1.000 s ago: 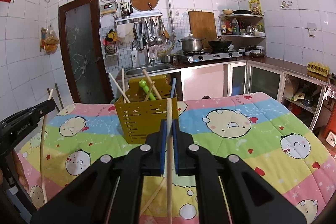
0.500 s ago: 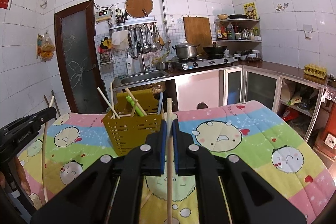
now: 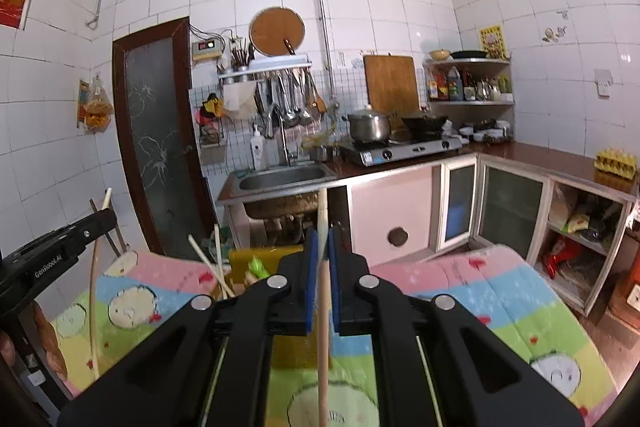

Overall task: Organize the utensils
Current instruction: 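Lower both chopsticks into the yellow caddy and open both grippers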

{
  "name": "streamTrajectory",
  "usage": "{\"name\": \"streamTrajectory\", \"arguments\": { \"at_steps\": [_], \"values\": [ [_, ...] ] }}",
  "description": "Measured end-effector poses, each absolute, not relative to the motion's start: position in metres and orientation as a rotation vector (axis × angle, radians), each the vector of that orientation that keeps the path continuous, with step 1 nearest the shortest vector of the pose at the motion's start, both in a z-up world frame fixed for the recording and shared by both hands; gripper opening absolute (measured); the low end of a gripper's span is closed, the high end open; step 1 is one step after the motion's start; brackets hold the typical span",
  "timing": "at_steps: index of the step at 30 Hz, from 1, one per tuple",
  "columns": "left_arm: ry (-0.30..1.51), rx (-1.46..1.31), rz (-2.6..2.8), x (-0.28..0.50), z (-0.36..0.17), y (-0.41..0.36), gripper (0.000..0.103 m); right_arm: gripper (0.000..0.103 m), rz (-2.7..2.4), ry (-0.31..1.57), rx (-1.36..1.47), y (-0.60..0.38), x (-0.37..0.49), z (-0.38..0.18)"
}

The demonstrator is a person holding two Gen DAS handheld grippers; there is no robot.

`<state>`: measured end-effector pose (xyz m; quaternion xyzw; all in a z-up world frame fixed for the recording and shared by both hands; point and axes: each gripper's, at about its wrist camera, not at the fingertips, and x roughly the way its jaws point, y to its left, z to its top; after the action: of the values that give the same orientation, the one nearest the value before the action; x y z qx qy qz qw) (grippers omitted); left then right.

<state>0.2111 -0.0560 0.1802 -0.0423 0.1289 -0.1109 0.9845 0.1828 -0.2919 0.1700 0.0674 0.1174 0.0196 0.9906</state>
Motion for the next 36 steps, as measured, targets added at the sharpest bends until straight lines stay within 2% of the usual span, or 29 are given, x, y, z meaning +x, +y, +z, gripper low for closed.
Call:
{"name": "streamTrajectory", "arguments": {
  "at_steps": [13, 24, 36],
  "values": [
    [0.127, -0.085, -0.243, 0.288, 0.219, -0.084, 0.004, 0.006, 0.049, 0.118, 0.109, -0.276, 0.255, 0.219],
    [0.153, -0.120, -0.252, 0.360, 0.186, -0.093, 0.004, 0.006, 0.083, 0.081, 0.098, -0.268, 0.298, 0.213],
    [0.123, -0.078, -0.228, 0.379, 0.165, -0.108, 0.004, 0.006, 0.098, 0.123, 0.108, -0.261, 0.318, 0.189]
  ]
}}
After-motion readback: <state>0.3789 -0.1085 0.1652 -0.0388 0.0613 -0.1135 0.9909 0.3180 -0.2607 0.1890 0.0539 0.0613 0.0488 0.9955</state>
